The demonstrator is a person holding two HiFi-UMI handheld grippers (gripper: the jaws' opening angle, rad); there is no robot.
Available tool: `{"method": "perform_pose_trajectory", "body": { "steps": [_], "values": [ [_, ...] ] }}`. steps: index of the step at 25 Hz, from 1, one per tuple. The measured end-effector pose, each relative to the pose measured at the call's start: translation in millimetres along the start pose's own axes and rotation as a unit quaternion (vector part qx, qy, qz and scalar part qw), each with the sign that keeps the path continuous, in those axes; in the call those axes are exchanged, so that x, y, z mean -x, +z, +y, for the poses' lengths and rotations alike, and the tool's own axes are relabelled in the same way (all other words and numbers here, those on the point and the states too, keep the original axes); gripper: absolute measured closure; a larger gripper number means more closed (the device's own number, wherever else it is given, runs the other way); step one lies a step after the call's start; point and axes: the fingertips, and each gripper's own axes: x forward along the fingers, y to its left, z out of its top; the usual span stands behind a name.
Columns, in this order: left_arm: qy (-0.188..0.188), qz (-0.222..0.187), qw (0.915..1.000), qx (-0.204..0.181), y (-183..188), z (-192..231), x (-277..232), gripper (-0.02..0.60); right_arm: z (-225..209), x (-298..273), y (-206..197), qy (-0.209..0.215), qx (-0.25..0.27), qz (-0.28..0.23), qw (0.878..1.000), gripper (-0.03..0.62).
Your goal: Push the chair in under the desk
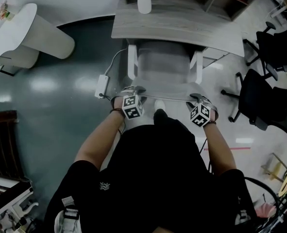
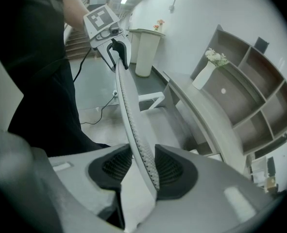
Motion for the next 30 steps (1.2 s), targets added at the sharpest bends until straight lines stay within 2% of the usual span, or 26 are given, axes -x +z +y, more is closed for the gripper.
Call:
{"method": "perform_pose_trajectory", "body": {
  "steps": [30],
  "values": [
    [0.022, 0.009, 0.9996, 0.018, 16.7, 107.6, -32.9, 0.436, -111.0, -34.3, 18.8, 0.004, 0.016, -0.017, 1.0, 0.445]
  ]
}}
